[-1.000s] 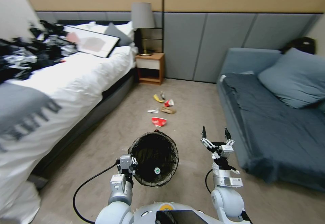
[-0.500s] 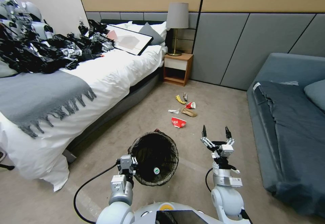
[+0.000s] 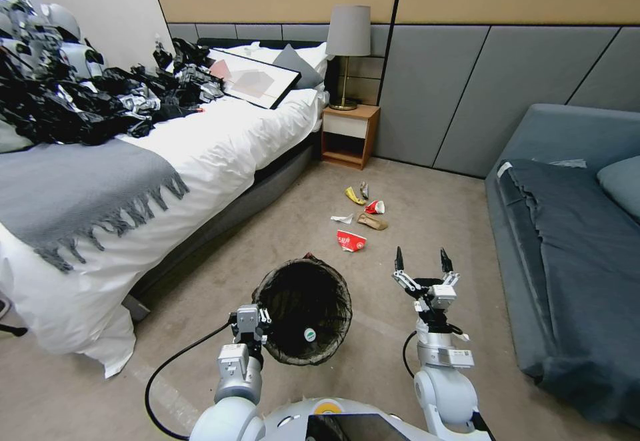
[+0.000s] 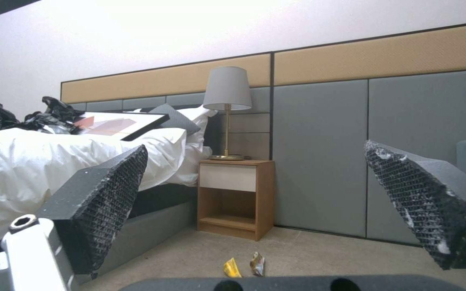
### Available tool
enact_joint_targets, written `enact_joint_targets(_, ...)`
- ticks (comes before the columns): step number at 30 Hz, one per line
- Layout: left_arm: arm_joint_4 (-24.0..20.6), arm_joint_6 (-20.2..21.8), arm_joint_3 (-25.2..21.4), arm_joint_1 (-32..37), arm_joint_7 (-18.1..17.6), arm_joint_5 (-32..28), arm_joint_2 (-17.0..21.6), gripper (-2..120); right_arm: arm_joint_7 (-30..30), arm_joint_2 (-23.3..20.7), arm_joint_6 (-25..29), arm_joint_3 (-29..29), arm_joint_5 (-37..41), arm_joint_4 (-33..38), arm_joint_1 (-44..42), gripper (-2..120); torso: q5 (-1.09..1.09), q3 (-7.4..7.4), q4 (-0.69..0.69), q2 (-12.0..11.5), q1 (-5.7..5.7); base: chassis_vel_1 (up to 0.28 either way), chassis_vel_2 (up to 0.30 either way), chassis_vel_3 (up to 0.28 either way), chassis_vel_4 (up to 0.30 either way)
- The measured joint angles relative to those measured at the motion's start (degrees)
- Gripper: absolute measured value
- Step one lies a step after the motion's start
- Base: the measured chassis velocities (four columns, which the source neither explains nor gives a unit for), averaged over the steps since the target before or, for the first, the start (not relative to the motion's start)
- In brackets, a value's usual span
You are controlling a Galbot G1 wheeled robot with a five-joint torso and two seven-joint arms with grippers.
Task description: Pick up the trash bin, then pick up the garbage from the floor and place it into the trash bin.
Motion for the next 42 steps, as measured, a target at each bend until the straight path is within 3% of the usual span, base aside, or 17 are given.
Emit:
enact_joint_targets(17,0.2,0.0,-0.1,0.0,0.0,0.2,-0.1,0,-0.1,0.0,0.0,0.1,0.4,-0.3,0.2,100,-0.02,0.0,-0.01,0.0,0.0,-0.166,0.159,0.169,-0.165)
enact_joint_targets(31,0.2,0.0,-0.5,0.0,-0.1,0.3,-0.2,0,0.0,0.0,0.1,0.1,0.5,-0.6,0.5,100,0.05,0.01,0.01,0.0,0.01,-0.336,0.324,0.334,-0.324)
enact_joint_targets(34,0.2,0.0,-0.6,0.0,-0.1,0.3,-0.1,0,0.0,0.0,0.2,0.1,0.5,-0.6,0.5,100,-0.03,0.01,0.0,0.0,0.0,-0.386,0.366,0.37,-0.356)
enact_joint_targets(37,0.1,0.0,-0.6,0.0,-0.2,0.3,-0.2,0,0.0,0.0,0.2,0.1,0.5,-0.7,0.6,100,0.06,0.01,0.02,0.0,0.01,-0.352,0.353,0.348,-0.356)
enact_joint_targets(39,0.2,0.0,-0.6,-0.1,-0.2,0.3,-0.1,0,0.0,0.0,0.2,0.1,0.5,-0.7,0.5,100,-0.07,0.0,-0.01,0.0,0.0,-0.353,0.375,0.349,-0.338)
enact_joint_targets(42,0.2,0.0,-0.6,0.0,-0.2,0.3,-0.2,0,0.0,0.0,0.6,0.1,0.5,-0.9,0.7,100,0.04,0.01,-0.01,0.0,0.01,-0.35,0.348,0.339,-0.341)
